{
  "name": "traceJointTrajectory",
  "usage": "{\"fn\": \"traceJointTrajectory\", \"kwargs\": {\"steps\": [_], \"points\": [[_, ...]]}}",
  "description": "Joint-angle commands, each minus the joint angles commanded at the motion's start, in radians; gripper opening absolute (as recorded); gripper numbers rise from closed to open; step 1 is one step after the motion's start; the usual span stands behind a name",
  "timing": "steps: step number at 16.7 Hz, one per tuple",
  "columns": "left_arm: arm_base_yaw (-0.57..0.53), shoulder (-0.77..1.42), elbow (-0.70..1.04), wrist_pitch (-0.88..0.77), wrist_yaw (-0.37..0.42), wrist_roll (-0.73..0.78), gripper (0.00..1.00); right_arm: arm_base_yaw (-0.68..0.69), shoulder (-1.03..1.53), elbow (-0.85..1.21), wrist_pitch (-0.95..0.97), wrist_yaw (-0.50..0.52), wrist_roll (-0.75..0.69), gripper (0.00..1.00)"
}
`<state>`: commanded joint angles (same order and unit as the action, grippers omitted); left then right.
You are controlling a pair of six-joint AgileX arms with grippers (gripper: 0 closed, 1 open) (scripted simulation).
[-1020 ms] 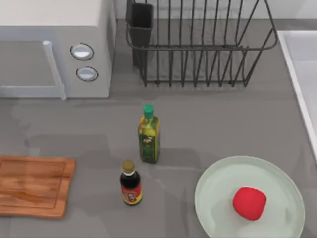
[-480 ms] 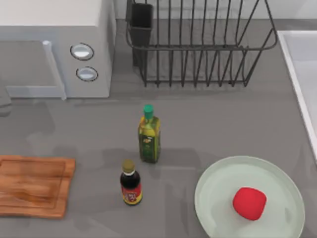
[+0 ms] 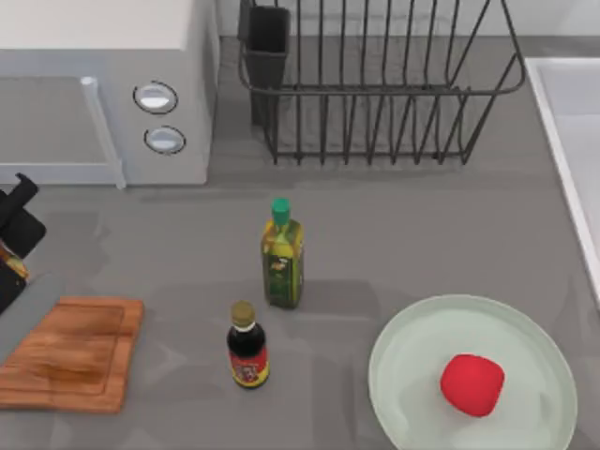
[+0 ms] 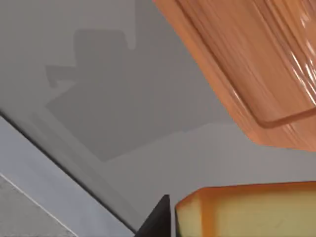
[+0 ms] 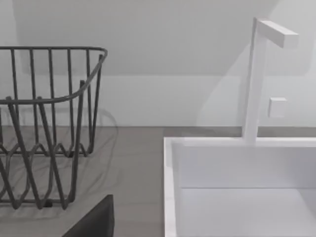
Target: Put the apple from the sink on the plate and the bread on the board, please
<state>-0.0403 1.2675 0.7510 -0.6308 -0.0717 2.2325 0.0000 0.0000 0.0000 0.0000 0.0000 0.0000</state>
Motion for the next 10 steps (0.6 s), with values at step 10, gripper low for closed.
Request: {"fn": "traceJointTrajectory", "kwargs": {"steps": [10], "points": [[-0.108, -0.234, -0.309, 0.209, -0.077, 0.771, 0.00, 0.000, 0.000, 0.000, 0.000, 0.000, 0.000, 1.00]]}}
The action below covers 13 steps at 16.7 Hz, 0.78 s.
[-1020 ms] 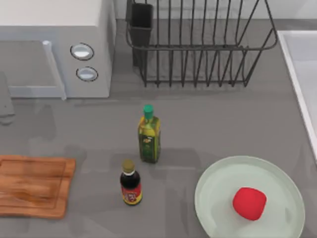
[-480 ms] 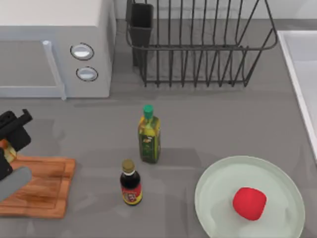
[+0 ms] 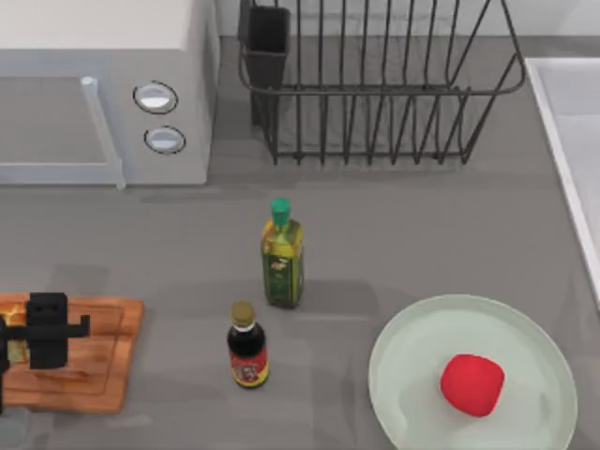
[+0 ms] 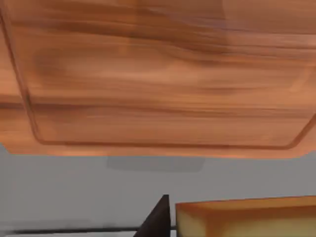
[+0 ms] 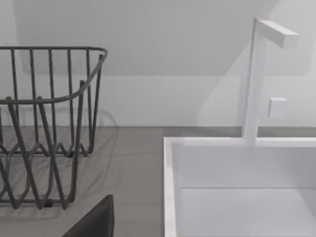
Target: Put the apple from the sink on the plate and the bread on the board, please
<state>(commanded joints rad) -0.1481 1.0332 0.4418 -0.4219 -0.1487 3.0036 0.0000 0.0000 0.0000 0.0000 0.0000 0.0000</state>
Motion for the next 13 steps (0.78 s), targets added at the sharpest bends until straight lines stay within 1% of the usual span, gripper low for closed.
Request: {"fn": "traceJointTrajectory", "kwargs": {"steps": [2, 8, 13], "points": [[-0.005, -0.012, -0.016, 0.011, -0.004, 0.031, 0.00, 0.000, 0.000, 0.000, 0.000, 0.000, 0.000, 1.00], [-0.001, -0.007, -0.014, 0.010, -0.002, 0.032, 0.00, 0.000, 0.000, 0.000, 0.000, 0.000, 0.000, 1.00], [0.004, 0.046, -0.032, 0.071, -0.001, 0.040, 0.00, 0.000, 0.000, 0.000, 0.000, 0.000, 0.000, 1.00]]}}
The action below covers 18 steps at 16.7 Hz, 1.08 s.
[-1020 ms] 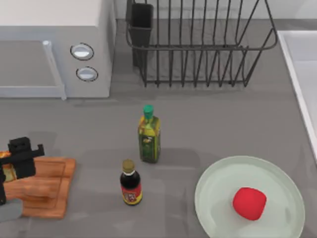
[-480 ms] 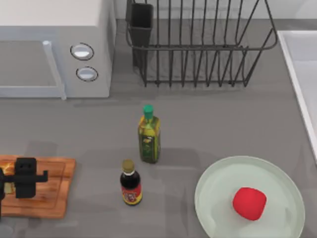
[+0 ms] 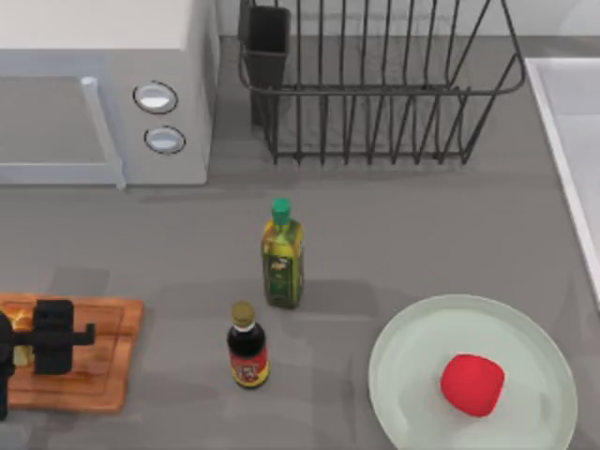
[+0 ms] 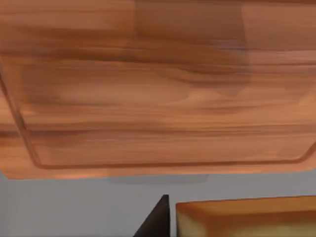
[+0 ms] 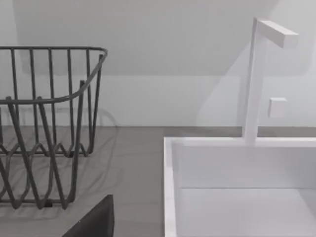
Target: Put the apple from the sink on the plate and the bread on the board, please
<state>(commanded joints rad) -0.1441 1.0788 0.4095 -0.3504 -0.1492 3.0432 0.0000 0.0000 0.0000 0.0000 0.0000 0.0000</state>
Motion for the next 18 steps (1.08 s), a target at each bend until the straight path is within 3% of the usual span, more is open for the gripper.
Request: {"fn": "traceJointTrajectory", "kwargs": {"steps": [10, 17, 18], "points": [[0.018, 0.136, -0.023, 0.213, 0.004, 0.019, 0.00, 0.000, 0.000, 0.000, 0.000, 0.000, 0.000, 1.00], [0.022, 0.179, -0.046, 0.242, 0.013, 0.021, 0.00, 0.000, 0.000, 0.000, 0.000, 0.000, 0.000, 1.00], [0.022, 0.179, -0.046, 0.242, 0.013, 0.021, 0.08, 0.000, 0.000, 0.000, 0.000, 0.000, 0.000, 1.00]]}}
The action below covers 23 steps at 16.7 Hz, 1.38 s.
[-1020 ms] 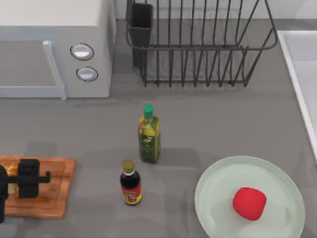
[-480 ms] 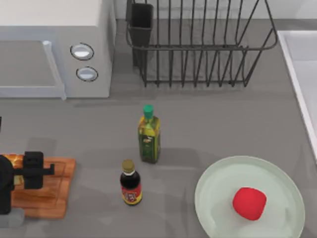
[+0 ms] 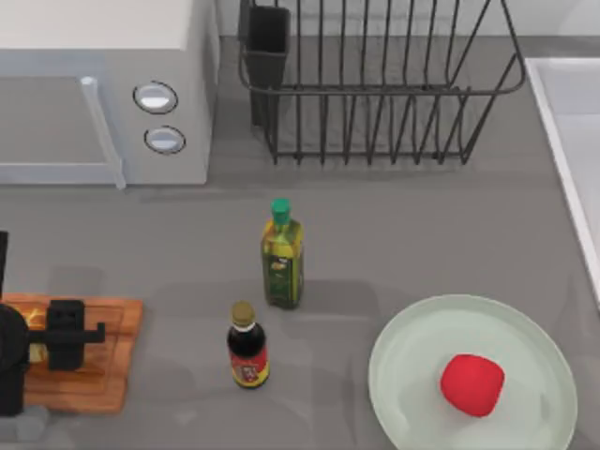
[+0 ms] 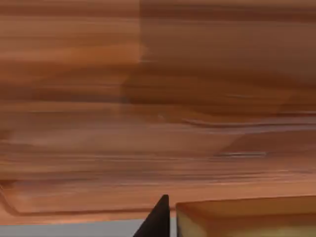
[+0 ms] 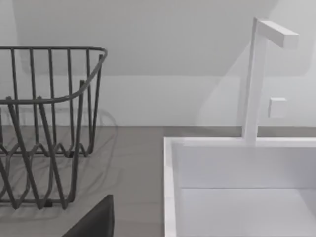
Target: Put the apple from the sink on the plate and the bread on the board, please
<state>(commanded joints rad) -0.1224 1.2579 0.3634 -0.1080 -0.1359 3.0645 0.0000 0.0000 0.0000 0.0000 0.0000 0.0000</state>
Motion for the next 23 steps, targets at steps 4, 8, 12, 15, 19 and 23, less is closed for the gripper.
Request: {"fn": "traceJointTrajectory", "kwargs": {"steps": [4, 8, 12, 15, 19, 23], "points": [[0.000, 0.000, 0.000, 0.000, 0.000, 0.000, 0.38, 0.000, 0.000, 0.000, 0.000, 0.000, 0.000, 1.00], [0.000, 0.000, 0.000, 0.000, 0.000, 0.000, 0.68, 0.000, 0.000, 0.000, 0.000, 0.000, 0.000, 1.00], [0.000, 0.000, 0.000, 0.000, 0.000, 0.000, 0.98, 0.000, 0.000, 0.000, 0.000, 0.000, 0.000, 1.00], [0.000, 0.000, 0.000, 0.000, 0.000, 0.000, 1.00, 0.000, 0.000, 0.000, 0.000, 0.000, 0.000, 1.00], [0.000, 0.000, 0.000, 0.000, 0.000, 0.000, 1.00, 0.000, 0.000, 0.000, 0.000, 0.000, 0.000, 1.00], [-0.001, -0.009, 0.001, 0.003, 0.002, -0.010, 1.00, 0.000, 0.000, 0.000, 0.000, 0.000, 0.000, 1.00]]}}
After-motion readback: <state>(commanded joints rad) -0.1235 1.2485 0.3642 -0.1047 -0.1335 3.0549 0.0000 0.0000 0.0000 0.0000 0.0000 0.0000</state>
